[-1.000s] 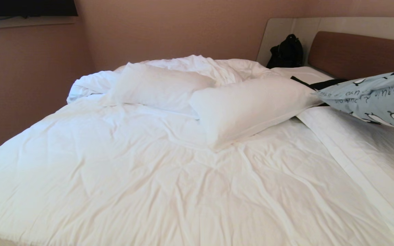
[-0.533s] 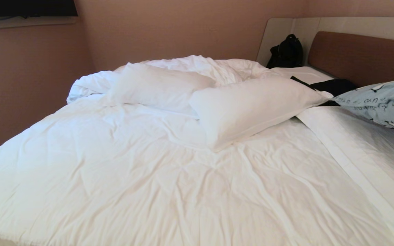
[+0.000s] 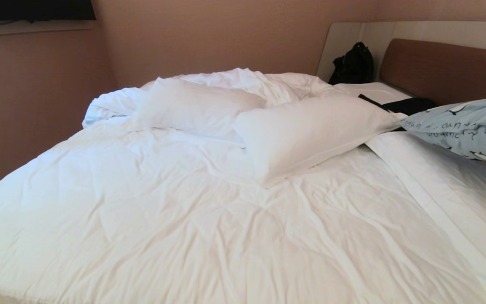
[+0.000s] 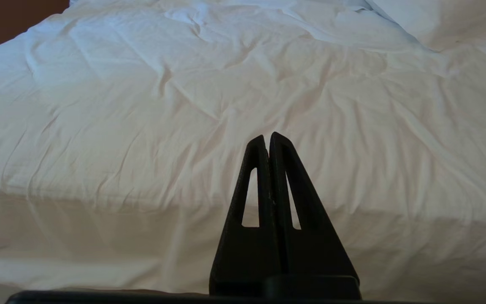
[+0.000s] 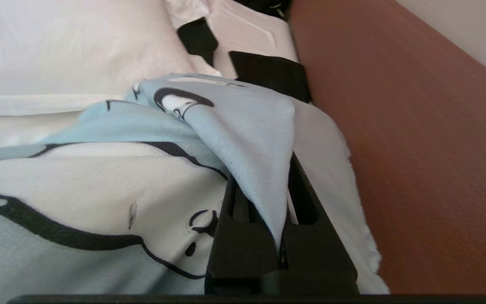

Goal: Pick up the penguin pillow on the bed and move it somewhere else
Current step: Place the pillow at the bedside

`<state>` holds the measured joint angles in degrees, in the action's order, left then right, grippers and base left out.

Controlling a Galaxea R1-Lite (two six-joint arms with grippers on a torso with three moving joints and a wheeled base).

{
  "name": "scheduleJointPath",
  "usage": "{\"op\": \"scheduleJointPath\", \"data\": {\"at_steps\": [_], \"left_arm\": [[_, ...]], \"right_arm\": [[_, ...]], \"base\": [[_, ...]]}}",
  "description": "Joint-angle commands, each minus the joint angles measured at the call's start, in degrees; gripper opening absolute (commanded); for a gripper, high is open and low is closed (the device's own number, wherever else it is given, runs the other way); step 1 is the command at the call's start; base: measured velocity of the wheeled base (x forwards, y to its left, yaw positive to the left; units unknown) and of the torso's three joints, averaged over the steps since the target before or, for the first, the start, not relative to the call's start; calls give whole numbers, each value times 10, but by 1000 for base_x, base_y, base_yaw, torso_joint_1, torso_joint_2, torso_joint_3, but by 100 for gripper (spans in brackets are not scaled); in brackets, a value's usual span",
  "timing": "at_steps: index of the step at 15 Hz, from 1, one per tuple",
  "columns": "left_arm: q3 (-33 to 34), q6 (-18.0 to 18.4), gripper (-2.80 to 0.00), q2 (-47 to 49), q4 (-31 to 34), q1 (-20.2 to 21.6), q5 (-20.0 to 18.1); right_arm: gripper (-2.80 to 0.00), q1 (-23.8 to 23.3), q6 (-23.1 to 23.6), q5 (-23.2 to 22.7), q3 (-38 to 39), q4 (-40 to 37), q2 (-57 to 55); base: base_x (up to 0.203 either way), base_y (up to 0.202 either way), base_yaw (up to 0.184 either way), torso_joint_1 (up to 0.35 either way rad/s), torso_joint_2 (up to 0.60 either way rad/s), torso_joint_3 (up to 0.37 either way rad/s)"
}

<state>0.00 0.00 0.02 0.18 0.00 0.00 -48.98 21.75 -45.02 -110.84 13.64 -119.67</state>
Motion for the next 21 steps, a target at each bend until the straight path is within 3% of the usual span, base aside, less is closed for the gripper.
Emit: {"op": "scheduleJointPath", "data": {"at_steps": [1,5,8,13,17,18,19,21], "left_arm": [[0,0,-280,0,0,0,0],[0,0,-280,0,0,0,0],[0,0,-280,0,0,0,0],[0,0,-280,0,0,0,0],[0,0,-280,0,0,0,0],[0,0,-280,0,0,0,0],[0,0,-280,0,0,1,0],[0,0,-280,0,0,0,0]], "right_arm": [[-280,-2,2,-13,0,2,-11],[-280,-21,15,-42,0,17,-46],[-280,-39,52,-45,3,15,-78],[-280,-82,93,-65,55,17,-111],[-280,-102,160,-75,132,18,-105],[-179,-105,177,-81,150,17,-101],[0,-106,184,-84,161,17,-97],[0,-108,185,-84,185,16,-83]], "base": [[0,0,0,0,0,0],[0,0,0,0,0,0],[0,0,0,0,0,0],[0,0,0,0,0,0],[0,0,0,0,0,0],[0,0,0,0,0,0],[0,0,0,0,0,0],[0,0,0,0,0,0]]}}
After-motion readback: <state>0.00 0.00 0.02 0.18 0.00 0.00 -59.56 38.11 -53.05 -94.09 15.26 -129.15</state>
